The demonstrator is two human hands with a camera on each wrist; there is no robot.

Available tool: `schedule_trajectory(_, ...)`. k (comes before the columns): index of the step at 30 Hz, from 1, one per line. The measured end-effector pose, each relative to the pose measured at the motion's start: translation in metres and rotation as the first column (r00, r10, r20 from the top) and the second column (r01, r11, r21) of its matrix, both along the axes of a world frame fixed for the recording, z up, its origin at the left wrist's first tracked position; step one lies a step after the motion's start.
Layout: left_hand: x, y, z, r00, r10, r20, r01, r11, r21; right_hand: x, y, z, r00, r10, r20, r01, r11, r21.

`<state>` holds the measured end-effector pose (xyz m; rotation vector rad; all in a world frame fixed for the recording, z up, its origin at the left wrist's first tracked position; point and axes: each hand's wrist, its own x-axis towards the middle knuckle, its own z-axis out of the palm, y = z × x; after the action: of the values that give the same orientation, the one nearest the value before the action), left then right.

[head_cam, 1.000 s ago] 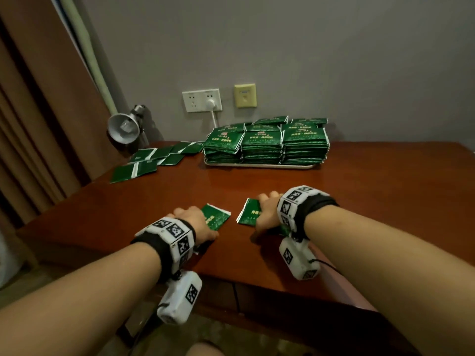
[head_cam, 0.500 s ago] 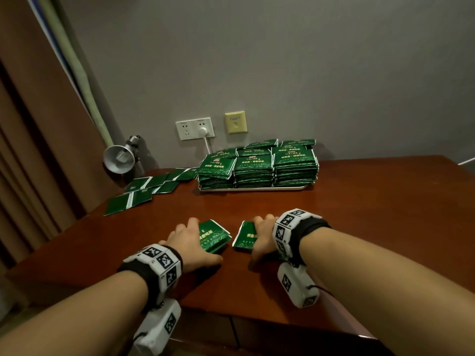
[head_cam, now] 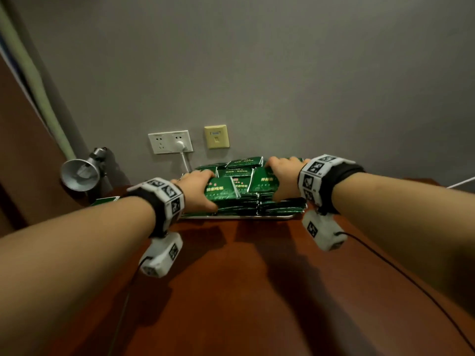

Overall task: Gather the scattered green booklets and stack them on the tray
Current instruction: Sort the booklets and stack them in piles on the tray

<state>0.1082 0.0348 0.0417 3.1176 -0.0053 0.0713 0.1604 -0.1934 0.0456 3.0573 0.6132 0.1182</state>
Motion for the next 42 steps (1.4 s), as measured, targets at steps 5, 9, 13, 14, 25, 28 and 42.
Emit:
schedule_trajectory(5,0.092,-0.015,0.01,0.996,-0.089,-0.03,0.088,0.995,-0.043,0.073,-0.007,0.011,0.998,-0.05,-0.029,0.049,0.998,-0.034)
schedule_trajectory(9,0.152,-0.016,0.006,0.995,-0.088,-0.053,0.087,0.996,-0.013,0.122,-0.004,0.011,0.997,-0.034,-0.076,0.03,0.998,-0.046)
schedule_trajectory(13,0.187,-0.012,-0.001,0.991,-0.079,-0.103,0.081,0.997,0.013,0.153,0.003,0.01,0.994,-0.008,-0.11,0.002,0.998,-0.057)
schedule_trajectory(14,0.192,-0.011,-0.003,0.991,-0.078,-0.111,0.082,0.996,0.026,0.158,0.005,0.01,0.993,-0.004,-0.118,-0.004,0.998,-0.069)
schedule_trajectory(25,0.159,0.005,0.017,0.997,-0.027,0.068,0.03,0.998,-0.049,0.127,0.016,0.023,0.996,0.048,-0.071,-0.057,0.99,-0.129)
schedule_trajectory(28,0.118,0.027,0.021,0.999,0.024,0.033,-0.023,1.0,-0.007,0.093,0.035,0.026,0.993,0.106,-0.056,-0.114,0.98,-0.162)
schedule_trajectory(42,-0.099,0.194,-0.032,0.931,0.349,-0.107,-0.34,0.935,0.101,-0.056,0.22,-0.02,0.902,0.401,-0.159,-0.421,0.899,-0.123)
